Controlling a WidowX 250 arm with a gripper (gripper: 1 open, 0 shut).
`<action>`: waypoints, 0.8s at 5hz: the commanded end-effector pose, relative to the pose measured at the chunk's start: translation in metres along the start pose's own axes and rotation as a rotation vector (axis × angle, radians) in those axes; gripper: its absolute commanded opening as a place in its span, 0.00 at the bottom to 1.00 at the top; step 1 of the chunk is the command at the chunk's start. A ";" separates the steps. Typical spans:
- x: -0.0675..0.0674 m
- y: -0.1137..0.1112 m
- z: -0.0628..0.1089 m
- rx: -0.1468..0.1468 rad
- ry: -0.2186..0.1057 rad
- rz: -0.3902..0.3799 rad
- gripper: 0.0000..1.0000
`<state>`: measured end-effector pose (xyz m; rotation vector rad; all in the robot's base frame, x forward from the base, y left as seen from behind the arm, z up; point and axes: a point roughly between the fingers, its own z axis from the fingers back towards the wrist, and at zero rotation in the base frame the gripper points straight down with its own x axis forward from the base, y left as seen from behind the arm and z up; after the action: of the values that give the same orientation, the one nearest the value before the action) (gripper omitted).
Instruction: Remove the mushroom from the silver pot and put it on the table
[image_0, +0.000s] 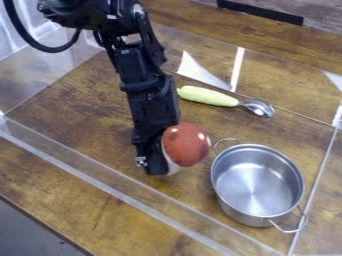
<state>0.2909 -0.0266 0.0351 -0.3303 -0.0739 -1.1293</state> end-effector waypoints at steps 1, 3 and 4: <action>0.006 0.007 0.023 0.072 -0.017 -0.025 0.00; -0.011 0.021 0.032 0.090 -0.001 -0.044 0.00; -0.020 0.029 0.034 0.092 0.005 -0.059 0.00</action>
<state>0.3058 0.0035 0.0429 -0.2843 -0.0902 -1.1784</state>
